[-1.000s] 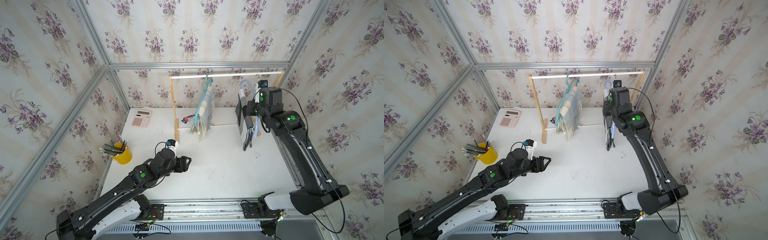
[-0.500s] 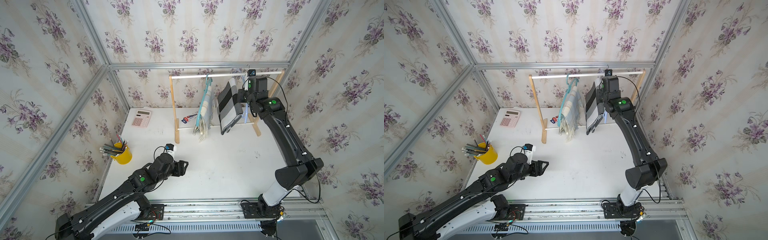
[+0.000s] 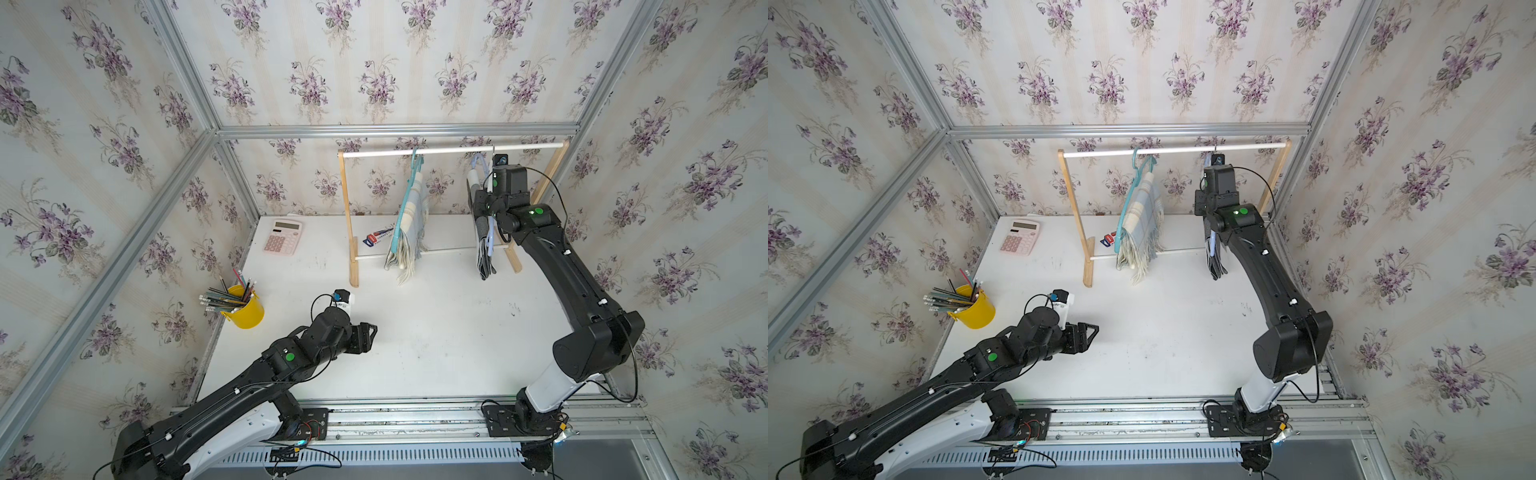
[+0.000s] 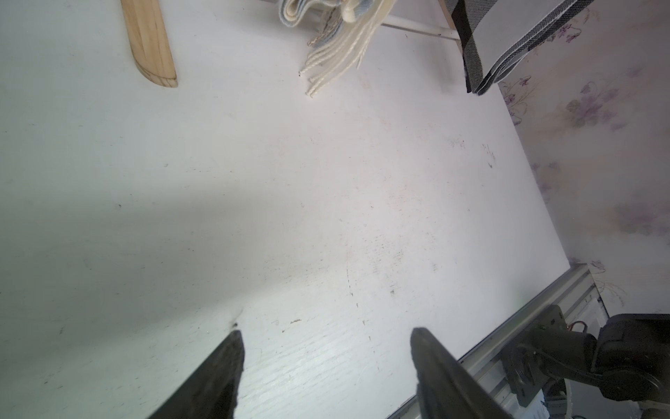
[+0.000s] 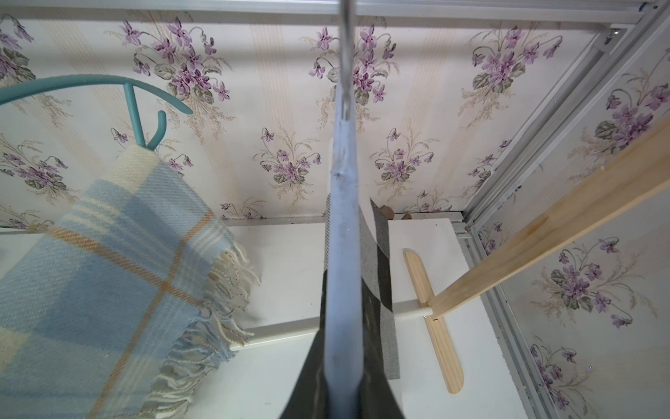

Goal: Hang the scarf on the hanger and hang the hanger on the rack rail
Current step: Place the hanger at the clothesline, then reset both arms

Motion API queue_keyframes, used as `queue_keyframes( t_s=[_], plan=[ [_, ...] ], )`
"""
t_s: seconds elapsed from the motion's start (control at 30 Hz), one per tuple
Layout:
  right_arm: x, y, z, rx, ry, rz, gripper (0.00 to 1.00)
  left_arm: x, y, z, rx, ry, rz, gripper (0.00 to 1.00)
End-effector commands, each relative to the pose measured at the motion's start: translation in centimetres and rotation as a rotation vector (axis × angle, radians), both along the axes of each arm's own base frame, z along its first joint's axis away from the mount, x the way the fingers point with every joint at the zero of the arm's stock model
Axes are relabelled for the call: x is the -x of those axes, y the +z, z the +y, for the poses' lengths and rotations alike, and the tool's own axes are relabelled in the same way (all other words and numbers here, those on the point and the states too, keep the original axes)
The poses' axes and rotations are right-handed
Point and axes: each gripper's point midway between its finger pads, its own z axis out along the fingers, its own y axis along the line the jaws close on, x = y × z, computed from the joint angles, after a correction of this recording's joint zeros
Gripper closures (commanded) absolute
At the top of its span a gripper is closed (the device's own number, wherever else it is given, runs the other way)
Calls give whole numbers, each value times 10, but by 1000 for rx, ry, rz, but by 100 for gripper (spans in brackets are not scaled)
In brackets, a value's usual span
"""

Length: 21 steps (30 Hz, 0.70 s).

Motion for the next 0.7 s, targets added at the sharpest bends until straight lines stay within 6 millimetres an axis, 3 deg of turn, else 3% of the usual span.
queue_keyframes(
  t_s=[0.0, 0.13, 0.17, 0.3, 0.4, 0.47, 0.57, 0.6, 0.67],
  plan=[
    [8, 18, 5, -67, 19, -62, 39, -1, 6, 1, 11, 12, -10, 26],
    [31, 32, 2, -106, 39, -110, 6, 0, 12, 7, 6, 29, -17, 26],
    [37, 36, 2, -115, 47, -121, 2, 0, 14, 8, 2, 31, -19, 26],
    [68, 37, -6, -170, 39, -144, 0, -3, 23, 18, -20, 80, -27, 25],
    [98, 32, -17, -239, 13, -219, 0, -16, 33, 40, -71, 221, -61, 21],
    [121, 24, -41, -283, -92, -300, 0, -28, 41, 64, -135, 363, -103, 20],
    [159, 6, -100, -429, -414, -501, 0, -46, 48, 101, -206, 607, -204, 19],
    [168, -2, -105, -376, -397, -560, 0, -56, 52, 109, -282, 620, -307, 19],
    [169, -23, -101, -305, -358, -515, 0, -73, 61, 110, -369, 614, -447, 19]
  ],
)
